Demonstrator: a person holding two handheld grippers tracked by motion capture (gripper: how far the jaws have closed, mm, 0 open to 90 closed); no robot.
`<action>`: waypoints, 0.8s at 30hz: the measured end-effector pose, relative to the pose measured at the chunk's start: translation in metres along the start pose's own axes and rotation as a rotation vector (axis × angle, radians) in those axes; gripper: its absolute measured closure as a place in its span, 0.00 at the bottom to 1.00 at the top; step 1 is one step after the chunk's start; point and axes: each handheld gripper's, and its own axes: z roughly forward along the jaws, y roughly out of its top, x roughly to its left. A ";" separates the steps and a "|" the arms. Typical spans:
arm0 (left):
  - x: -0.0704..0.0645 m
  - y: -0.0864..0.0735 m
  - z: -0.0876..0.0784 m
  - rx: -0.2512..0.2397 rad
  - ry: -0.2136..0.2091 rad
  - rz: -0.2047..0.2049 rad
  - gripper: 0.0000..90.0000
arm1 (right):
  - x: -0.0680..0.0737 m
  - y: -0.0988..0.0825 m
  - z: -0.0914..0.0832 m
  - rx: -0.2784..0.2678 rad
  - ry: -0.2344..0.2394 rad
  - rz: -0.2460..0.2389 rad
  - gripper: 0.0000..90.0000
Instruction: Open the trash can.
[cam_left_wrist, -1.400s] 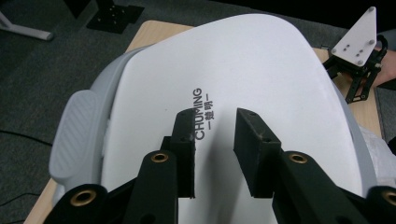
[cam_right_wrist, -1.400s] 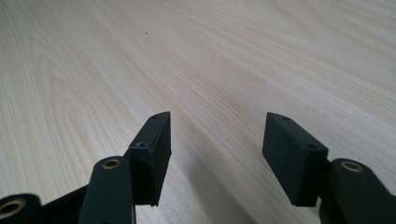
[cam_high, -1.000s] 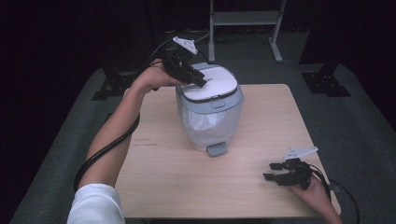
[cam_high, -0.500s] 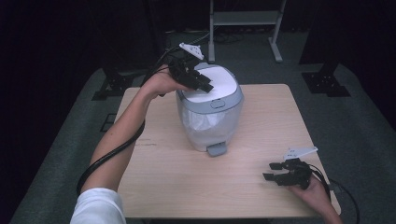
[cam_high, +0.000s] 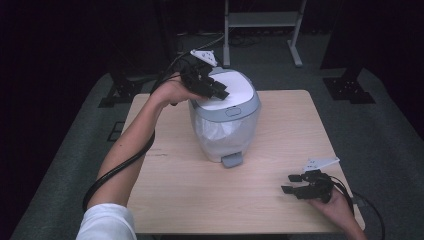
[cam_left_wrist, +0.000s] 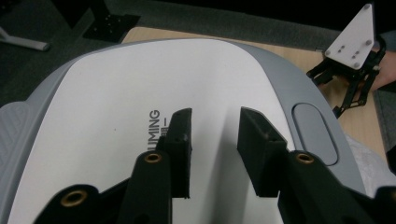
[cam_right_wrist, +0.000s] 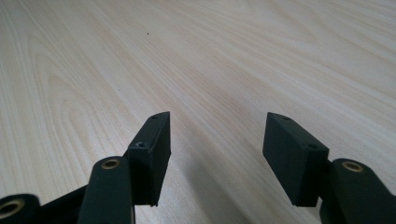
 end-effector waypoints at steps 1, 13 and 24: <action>-0.001 0.000 0.000 0.002 0.007 0.003 0.75 | 0.000 0.000 0.001 0.003 0.001 0.001 0.45; 0.000 -0.002 -0.013 -0.053 0.048 -0.046 0.54 | 0.000 0.001 -0.001 -0.012 -0.003 0.008 0.45; -0.017 -0.015 -0.047 -0.072 0.105 -0.063 0.42 | -0.002 0.002 -0.005 -0.041 -0.022 0.011 0.43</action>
